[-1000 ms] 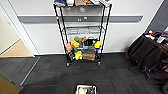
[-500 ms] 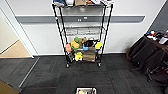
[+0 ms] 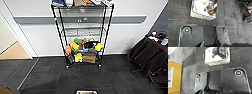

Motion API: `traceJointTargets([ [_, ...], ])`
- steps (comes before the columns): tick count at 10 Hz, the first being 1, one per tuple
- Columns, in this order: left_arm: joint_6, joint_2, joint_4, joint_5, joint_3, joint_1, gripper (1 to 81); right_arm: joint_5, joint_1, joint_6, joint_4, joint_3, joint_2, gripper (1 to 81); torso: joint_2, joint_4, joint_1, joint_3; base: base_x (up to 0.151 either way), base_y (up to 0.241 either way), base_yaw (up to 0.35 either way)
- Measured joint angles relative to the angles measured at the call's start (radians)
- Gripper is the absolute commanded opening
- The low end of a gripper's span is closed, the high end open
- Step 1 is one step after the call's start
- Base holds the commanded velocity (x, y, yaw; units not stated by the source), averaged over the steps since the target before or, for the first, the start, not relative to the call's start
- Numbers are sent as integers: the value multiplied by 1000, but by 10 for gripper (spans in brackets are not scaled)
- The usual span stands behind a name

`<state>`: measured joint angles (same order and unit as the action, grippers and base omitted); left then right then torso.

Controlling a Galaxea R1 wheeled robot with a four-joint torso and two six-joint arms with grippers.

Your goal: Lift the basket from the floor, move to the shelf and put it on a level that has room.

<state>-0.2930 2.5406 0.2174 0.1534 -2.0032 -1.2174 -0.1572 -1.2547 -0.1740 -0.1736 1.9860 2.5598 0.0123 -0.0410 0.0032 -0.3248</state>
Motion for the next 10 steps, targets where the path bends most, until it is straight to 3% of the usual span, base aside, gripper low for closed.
traceJointTargets([
  [6, 0, 2, 0, 0, 0, -1, 811, 0, 0, 0, 0, 0, 0, 811, 0, 0, 0, 0, 86, 0, 0],
  [10, 0, 2, 0, 0, 0, -1, 811, -2, 7, 0, 0, 2, -1, 811, 0, 0, 1, 0, 0, 0, 0],
])
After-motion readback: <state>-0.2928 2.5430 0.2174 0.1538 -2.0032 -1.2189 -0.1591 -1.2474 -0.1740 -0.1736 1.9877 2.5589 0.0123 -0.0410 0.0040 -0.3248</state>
